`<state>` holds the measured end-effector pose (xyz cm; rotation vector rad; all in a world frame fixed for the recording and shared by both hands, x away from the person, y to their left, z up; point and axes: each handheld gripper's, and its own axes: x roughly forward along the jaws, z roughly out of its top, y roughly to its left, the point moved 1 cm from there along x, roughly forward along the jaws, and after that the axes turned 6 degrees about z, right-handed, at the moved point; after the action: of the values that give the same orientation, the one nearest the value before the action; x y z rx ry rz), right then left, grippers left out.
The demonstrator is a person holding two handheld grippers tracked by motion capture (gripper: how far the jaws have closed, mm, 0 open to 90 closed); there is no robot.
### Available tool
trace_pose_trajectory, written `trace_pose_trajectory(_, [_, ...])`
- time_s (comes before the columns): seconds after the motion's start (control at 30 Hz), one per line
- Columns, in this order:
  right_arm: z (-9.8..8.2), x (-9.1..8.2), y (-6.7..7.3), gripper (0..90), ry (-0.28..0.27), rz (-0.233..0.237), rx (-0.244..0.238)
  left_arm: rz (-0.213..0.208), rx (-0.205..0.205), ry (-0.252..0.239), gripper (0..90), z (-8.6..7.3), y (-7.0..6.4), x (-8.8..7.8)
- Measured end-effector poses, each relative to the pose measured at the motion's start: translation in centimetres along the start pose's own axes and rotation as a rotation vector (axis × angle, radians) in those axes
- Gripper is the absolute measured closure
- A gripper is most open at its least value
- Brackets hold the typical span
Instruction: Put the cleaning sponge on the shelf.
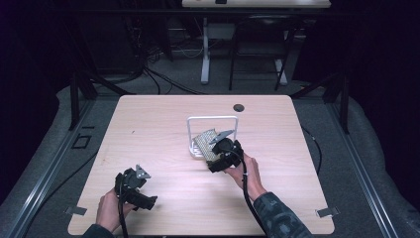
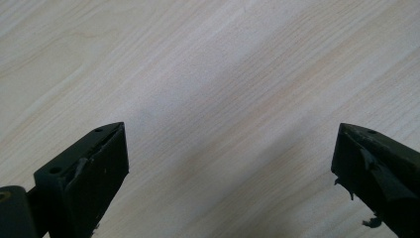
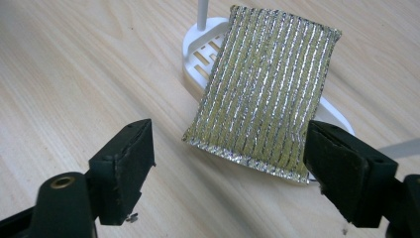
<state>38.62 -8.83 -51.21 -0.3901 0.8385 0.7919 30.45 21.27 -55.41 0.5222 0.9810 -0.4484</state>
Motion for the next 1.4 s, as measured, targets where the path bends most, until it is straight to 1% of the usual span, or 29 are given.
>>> trace_pose_trajectory(0.13, [-0.5, -0.9, 0.0, 16.6, 0.003, 0.002, -0.005, -0.003, 0.002, 0.002, 0.9, 0.0, 0.0, 0.0])
trace_pose_trajectory(0.37, [-1.6, -3.3, 0.3, 14.7, 0.002, -0.005, -0.020, 0.002, 0.004, 0.002, 0.8, 0.0, 0.0, 0.0])
trace_pose_trajectory(0.53, [-2.8, -5.1, 0.1, 14.2, -0.002, -0.012, -0.016, 0.004, 0.005, 0.000, 0.8, 0.0, 0.0, 0.0])
trace_pose_trajectory(0.63, [-3.7, -6.2, -0.1, 14.2, -0.004, -0.026, -0.016, 0.004, 0.003, 0.000, 0.8, 0.0, 0.0, 0.0])
trace_pose_trajectory(0.9, [-6.6, -8.7, -0.8, 14.1, 0.001, -0.053, 0.012, 0.005, 0.004, 0.002, 0.8, 0.0, -0.1, 0.0])
trace_pose_trajectory(1.13, [-9.5, -10.0, -1.3, 14.1, 0.017, -0.078, 0.040, 0.003, 0.003, 0.002, 0.8, 0.0, -0.1, 0.0])
trace_pose_trajectory(1.23, [-11.0, -10.6, -1.6, 13.9, 0.026, -0.088, 0.063, 0.002, 0.003, 0.003, 0.7, 0.0, -0.1, 0.1])
trace_pose_trajectory(1.4, [-13.6, -11.2, -2.3, 13.9, 0.028, -0.104, 0.115, 0.001, 0.004, 0.003, 0.7, 0.0, -0.1, 0.1])
